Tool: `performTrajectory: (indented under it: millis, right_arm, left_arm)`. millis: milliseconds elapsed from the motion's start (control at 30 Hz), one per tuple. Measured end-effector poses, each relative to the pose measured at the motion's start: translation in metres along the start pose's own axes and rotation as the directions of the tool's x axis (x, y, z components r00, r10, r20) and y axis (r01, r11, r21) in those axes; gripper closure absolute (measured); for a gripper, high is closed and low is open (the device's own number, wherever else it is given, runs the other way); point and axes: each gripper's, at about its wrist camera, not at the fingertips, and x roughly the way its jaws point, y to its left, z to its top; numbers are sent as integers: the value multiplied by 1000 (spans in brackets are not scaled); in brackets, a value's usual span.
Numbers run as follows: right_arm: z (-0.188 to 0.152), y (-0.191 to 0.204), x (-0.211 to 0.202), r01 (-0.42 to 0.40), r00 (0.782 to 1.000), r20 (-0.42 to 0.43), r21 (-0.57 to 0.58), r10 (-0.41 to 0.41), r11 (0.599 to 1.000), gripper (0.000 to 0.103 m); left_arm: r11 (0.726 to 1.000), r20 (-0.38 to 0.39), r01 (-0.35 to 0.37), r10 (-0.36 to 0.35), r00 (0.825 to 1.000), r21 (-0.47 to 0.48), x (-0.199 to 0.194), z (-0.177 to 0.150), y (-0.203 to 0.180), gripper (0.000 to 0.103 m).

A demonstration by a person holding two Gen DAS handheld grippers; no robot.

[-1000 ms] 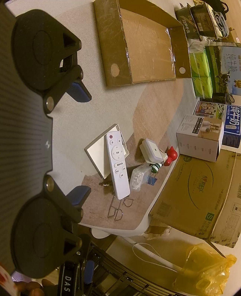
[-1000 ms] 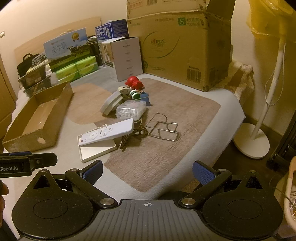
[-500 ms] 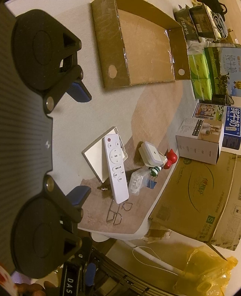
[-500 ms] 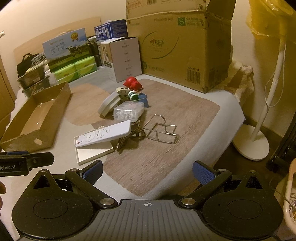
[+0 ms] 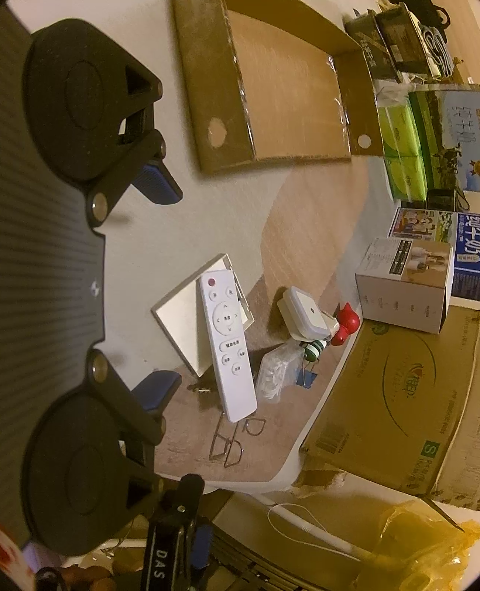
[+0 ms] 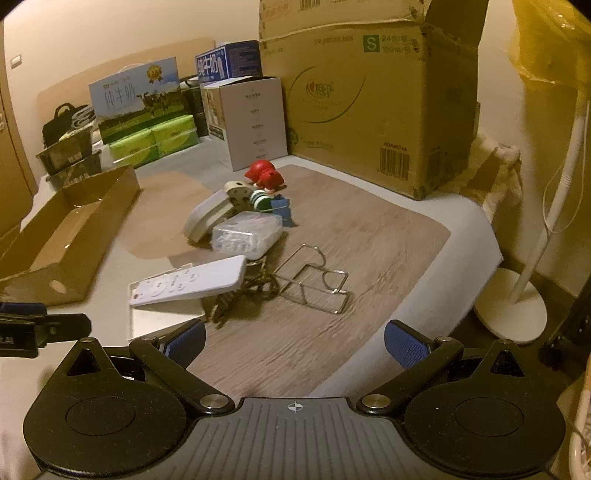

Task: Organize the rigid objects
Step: 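Grasp the white remote with the left tool while the right tool grasps the metal wire rack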

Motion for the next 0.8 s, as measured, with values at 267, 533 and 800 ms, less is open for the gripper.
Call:
performTrajectory:
  millis: [267, 533, 800]
  right_arm:
    - [8, -26, 45, -48, 999, 4, -164, 49, 985, 1]
    - [11, -39, 91, -183, 983, -55, -326, 174, 928, 25]
    - [15, -38, 108, -192, 981, -70, -345, 179, 919, 59]
  left_arm:
    - [999, -9, 3, -2, 1000, 40, 26, 6, -13, 7]
    - [998, -20, -6, 7, 1000, 58, 44, 11, -18, 8]
    - [998, -37, -10, 12, 999, 63, 52, 9, -19, 11]
